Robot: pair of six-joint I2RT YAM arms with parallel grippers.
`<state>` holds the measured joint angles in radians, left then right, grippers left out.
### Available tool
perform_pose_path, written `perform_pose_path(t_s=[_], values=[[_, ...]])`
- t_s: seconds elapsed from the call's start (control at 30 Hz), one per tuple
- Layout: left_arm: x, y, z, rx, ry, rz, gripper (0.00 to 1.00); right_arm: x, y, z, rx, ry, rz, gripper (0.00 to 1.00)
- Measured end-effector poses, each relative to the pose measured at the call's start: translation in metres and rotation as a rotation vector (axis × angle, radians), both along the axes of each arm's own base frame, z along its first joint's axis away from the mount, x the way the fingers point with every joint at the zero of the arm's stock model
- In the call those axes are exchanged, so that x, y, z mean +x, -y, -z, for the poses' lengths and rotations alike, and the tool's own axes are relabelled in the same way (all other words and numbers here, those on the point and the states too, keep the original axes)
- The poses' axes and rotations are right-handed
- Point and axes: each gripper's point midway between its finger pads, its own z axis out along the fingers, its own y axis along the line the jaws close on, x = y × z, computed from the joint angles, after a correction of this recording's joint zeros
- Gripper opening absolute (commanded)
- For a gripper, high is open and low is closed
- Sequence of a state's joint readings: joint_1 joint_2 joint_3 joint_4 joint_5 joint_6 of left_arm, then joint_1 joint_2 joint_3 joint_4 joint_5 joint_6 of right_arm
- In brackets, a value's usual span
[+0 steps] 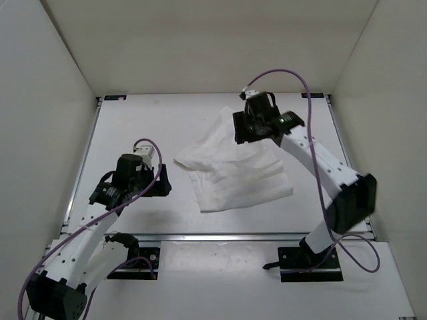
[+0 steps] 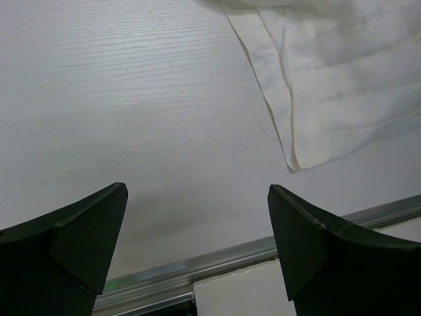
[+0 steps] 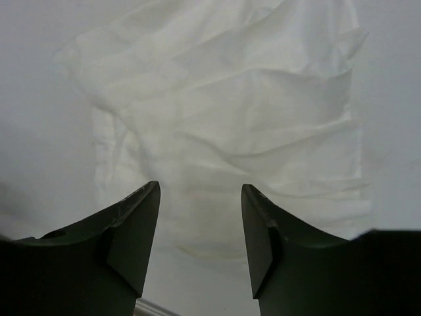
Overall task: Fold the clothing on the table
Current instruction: Flatten the skirt out
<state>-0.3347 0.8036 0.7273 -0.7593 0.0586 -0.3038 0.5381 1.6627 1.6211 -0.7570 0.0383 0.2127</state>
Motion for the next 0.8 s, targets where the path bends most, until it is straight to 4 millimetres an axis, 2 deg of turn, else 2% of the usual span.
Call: perform_pose_path(t_s=[0.03,0.07,0.1,0.13,0.17,0.2,0.23,0.27,0.33,0.4,0.47,0.53,0.7,0.8], values=[[0.001,0.000,0.002,0.003,-0.010,0.000,0.95,-0.019,0.001,-0.004,0.026,0.011,-0.009,0.48],[0.001,0.000,0.005,0.005,-0.017,-0.002,0.86,-0.034,-0.001,-0.007,0.058,0.024,-0.024,0.48],[0.002,0.000,0.006,0.003,-0.021,-0.008,0.67,-0.052,-0.006,-0.009,0.094,0.029,-0.045,0.47],[0.003,-0.002,0.008,-0.003,-0.024,-0.018,0.54,-0.066,-0.014,-0.008,0.135,0.035,-0.064,0.45],[0.004,-0.005,0.009,-0.003,-0.025,-0.031,0.37,-0.084,-0.022,0.001,0.173,0.020,-0.086,0.43],[0.006,-0.010,0.009,-0.009,-0.021,-0.053,0.29,-0.095,-0.025,0.010,0.188,-0.004,-0.095,0.39],[0.008,-0.014,0.009,-0.011,-0.010,-0.074,0.30,-0.111,-0.032,0.026,0.219,-0.035,-0.111,0.38],[0.012,-0.019,0.008,-0.019,0.005,-0.105,0.39,-0.127,-0.035,0.044,0.232,-0.082,-0.120,0.36],[0.018,-0.027,0.007,-0.033,0.049,-0.164,0.52,-0.159,-0.035,0.091,0.248,-0.207,-0.118,0.36],[0.023,-0.023,0.004,-0.059,0.082,-0.187,0.67,-0.187,-0.030,0.131,0.264,-0.333,-0.089,0.40],[0.032,-0.017,0.001,-0.092,0.106,-0.200,0.72,-0.210,-0.027,0.157,0.284,-0.429,-0.054,0.44],[0.044,-0.012,0.002,-0.120,0.103,-0.215,0.73,-0.219,-0.033,0.163,0.346,-0.464,-0.038,0.48],[0.066,-0.005,0.024,-0.146,0.048,-0.256,0.73,-0.223,-0.055,0.155,0.557,-0.498,0.014,0.57],[0.076,-0.003,0.029,-0.162,0.043,-0.273,0.75,-0.220,-0.058,0.156,0.628,-0.519,0.078,0.57]])
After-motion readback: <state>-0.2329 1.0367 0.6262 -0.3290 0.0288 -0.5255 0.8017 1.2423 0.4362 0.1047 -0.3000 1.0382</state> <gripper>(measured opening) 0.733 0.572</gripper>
